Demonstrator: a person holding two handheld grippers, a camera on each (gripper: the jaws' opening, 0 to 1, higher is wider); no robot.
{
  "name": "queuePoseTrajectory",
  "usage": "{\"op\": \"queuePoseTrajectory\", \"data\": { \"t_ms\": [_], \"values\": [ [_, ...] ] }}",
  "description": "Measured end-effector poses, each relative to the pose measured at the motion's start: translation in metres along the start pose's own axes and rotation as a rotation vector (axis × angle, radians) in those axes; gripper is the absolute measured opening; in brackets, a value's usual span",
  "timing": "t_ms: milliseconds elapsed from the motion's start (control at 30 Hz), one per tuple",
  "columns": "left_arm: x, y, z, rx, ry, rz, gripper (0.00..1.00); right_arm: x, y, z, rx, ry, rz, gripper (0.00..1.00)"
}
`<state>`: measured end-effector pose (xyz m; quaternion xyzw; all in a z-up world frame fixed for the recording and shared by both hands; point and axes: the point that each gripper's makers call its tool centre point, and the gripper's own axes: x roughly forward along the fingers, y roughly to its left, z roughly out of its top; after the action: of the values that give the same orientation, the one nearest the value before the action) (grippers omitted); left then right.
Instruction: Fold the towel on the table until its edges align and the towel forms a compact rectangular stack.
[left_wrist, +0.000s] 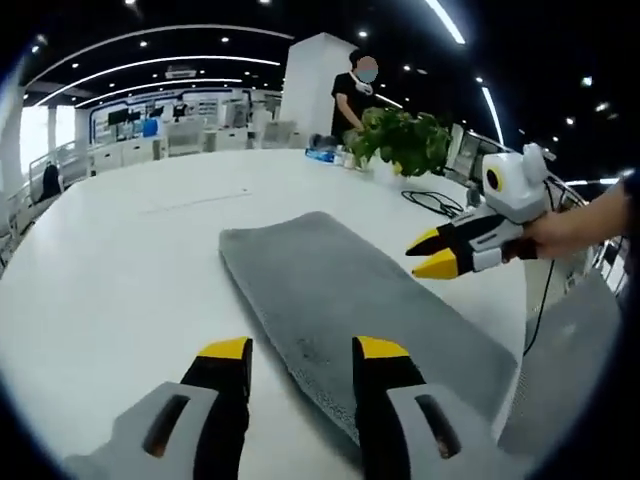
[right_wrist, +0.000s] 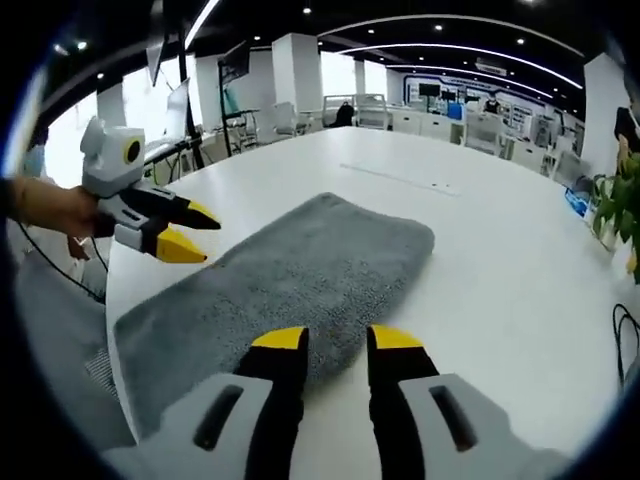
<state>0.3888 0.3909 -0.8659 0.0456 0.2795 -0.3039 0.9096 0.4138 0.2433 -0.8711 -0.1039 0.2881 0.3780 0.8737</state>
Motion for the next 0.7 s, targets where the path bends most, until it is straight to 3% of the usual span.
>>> {"op": "queuePoseTrajectory", "data": {
  "t_ms": [200,400,500,700],
  "values": [
    [-0.011,-0.016,-0.004,0.053,0.018,-0.04,0.49,-0.007,0.01,-0.007,-0.054,0.034,0.013,0.31],
    [-0.021,-0.035,-0.008,0.141,0.04,-0.097,0.51,-0.011,0.03,-0.009,-0.092,0.033,0.054,0.32],
    [-0.024,-0.046,-0.011,0.11,0.047,-0.15,0.53,-0.013,0.037,-0.01,-0.106,0.035,0.068,0.33],
    [-0.03,-0.061,-0.017,0.149,0.073,-0.203,0.59,-0.019,0.053,-0.012,-0.123,0.032,0.102,0.37]
  ]
}}
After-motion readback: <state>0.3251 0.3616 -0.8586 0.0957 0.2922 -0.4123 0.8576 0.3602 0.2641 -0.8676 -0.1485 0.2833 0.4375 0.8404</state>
